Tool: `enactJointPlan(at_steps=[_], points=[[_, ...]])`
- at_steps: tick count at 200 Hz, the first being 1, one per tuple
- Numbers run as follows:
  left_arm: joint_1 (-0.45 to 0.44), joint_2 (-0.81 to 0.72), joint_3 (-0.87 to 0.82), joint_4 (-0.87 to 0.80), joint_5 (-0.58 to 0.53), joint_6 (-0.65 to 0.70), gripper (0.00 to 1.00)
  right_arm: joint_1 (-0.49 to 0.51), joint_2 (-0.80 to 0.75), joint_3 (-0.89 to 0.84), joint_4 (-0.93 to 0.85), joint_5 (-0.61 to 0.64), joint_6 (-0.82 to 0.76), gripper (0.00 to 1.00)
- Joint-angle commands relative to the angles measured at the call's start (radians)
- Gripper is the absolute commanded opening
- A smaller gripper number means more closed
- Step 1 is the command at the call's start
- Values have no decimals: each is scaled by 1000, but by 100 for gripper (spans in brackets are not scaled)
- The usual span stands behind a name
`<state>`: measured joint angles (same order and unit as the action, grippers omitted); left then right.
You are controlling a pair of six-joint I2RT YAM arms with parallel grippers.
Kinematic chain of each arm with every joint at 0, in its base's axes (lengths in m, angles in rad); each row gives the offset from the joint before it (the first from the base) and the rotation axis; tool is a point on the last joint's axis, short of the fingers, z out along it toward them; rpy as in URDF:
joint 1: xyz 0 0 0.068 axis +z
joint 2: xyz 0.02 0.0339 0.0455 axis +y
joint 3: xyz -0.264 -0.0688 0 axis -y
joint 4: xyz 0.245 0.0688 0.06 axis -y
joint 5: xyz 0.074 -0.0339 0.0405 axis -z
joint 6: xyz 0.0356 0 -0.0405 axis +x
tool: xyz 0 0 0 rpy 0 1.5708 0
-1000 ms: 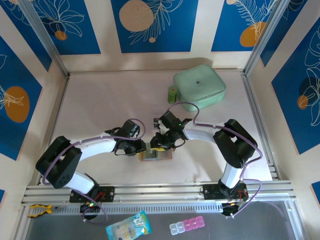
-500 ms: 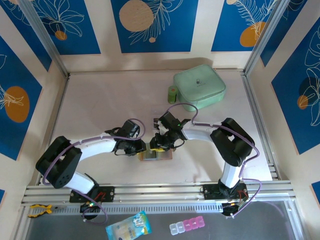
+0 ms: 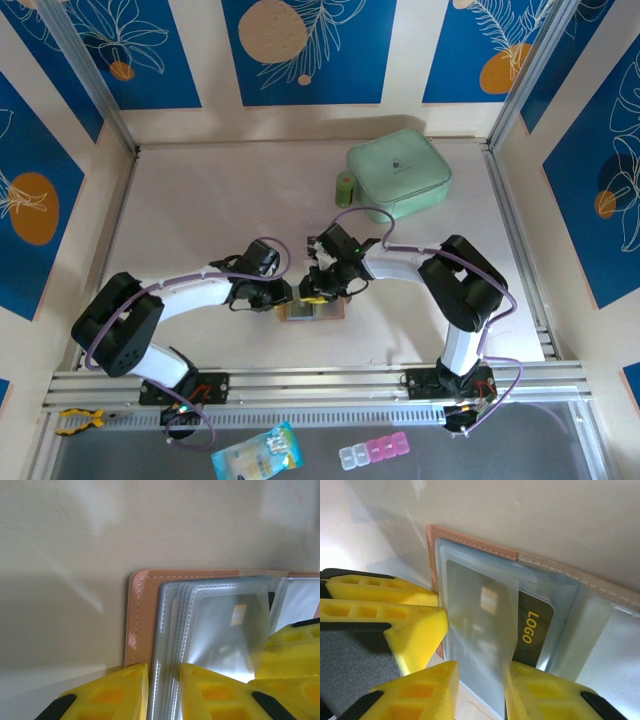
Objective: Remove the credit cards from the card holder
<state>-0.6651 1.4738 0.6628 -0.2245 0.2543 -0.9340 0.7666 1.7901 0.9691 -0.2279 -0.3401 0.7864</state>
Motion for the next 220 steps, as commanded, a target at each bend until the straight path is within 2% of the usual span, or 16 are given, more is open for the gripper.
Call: enactJointPlan(at_steps=[1, 52, 131, 173, 220], points=[[0, 4, -22, -27, -10, 3, 24, 5, 13, 14, -45, 13, 1, 31], [0, 3, -22, -28, -9, 2, 24, 5, -13, 22, -114, 95, -24, 31], [1, -4, -13, -42, -13, 5, 24, 5, -30, 36, -133, 108, -46, 32], [1, -17, 1, -56, -16, 11, 24, 5, -41, 34, -131, 104, -53, 32], [0, -57, 39, -86, -20, 23, 22, -8, -89, 0, -67, 43, -24, 32]])
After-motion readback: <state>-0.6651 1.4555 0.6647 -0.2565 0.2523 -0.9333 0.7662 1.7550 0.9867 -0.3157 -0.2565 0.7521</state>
